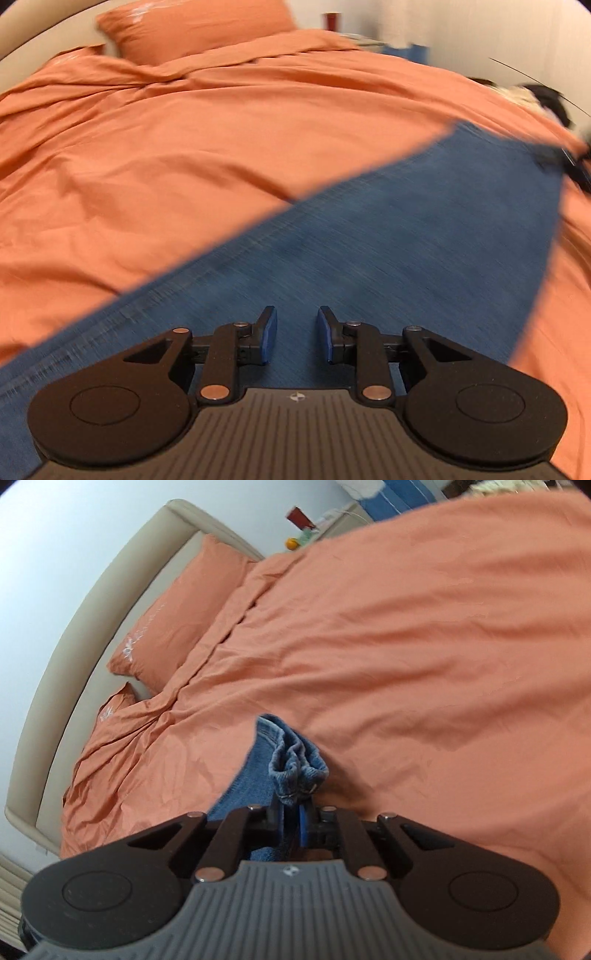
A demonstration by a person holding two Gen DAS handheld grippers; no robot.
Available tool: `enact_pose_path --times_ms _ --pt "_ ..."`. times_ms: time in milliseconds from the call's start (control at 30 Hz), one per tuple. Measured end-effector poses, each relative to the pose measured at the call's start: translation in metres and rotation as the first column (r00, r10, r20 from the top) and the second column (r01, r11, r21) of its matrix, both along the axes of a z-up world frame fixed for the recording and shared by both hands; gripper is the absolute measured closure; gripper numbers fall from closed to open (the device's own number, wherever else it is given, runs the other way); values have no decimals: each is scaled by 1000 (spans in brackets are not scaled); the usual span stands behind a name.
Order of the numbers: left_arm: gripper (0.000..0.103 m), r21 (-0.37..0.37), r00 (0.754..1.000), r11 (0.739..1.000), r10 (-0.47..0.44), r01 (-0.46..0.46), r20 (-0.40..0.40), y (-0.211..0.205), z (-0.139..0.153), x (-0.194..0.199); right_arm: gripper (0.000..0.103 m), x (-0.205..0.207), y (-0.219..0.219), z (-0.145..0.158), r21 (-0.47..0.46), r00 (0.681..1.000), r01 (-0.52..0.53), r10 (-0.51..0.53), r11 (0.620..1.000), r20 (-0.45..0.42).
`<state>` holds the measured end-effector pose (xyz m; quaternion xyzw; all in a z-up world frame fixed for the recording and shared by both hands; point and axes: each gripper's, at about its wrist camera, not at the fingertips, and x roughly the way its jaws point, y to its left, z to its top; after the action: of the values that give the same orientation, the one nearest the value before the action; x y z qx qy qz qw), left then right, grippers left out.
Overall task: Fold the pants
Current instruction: 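Grasp the leg cuff with the right tool and lift it toward the waistband, then lay the cuff onto the waistband with the right tool and open it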
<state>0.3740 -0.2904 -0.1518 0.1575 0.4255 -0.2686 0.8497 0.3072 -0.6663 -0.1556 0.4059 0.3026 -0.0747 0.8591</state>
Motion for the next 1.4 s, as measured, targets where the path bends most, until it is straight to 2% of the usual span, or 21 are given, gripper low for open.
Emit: enact_pose_path --times_ms 67,133,167,200,333,433,600,767,900,967,1067,1133,1200,1267,1333,1400 --pt "72 1 999 999 -36 36 10 -3 -2 -25 101 1 7 18 -33 1000 -12 13 999 20" --pt "77 -1 999 999 -40 40 25 -1 -4 -47 101 1 16 37 -62 999 -27 29 998 40" --pt "83 -2 999 999 -33 33 30 0 -5 -58 101 2 22 47 -80 998 -39 43 996 50" --pt "84 -16 999 1000 -26 27 24 3 -6 -66 101 3 29 57 -102 997 -51 57 993 58" --pt "82 -78 998 996 -36 33 -43 18 -1 -87 101 9 68 99 -206 987 -109 131 972 92" --pt "81 -133 999 991 11 -17 -44 42 16 -97 101 13 101 130 -258 976 -140 176 956 125" --pt "81 -262 988 953 149 -152 -28 105 55 -98 101 18 166 166 -285 949 -206 262 936 174" --pt "81 -339 953 894 301 -294 -32 176 84 -96 101 24 245 180 -299 913 -293 359 908 196" --pt "81 -347 915 852 399 -393 -55 225 87 -95 100 26 314 165 -288 880 -382 441 878 179" --pt "81 -376 890 813 448 -444 -83 248 82 -95 100 26 349 148 -283 862 -432 484 856 148" --pt "81 -421 846 739 505 -526 -170 282 68 -94 100 21 406 107 -299 823 -528 565 795 48" --pt "81 -434 821 701 527 -566 -221 298 55 -95 100 15 443 71 -307 781 -607 621 733 -63" --pt "81 -448 808 675 526 -586 -265 311 42 -96 99 11 472 33 -307 729 -680 656 666 -193" --pt "81 -464 802 656 518 -595 -297 319 30 -94 94 3 490 6 -349 700 -712 655 609 -284" --pt "81 -490 804 639 500 -593 -322 324 24 -89 88 -5 499 -6 -378 691 -720 656 582 -304" --pt "72 -526 804 609 478 -593 -354 329 18 -82 75 -9 502 -8 -373 686 -723 667 581 -289"
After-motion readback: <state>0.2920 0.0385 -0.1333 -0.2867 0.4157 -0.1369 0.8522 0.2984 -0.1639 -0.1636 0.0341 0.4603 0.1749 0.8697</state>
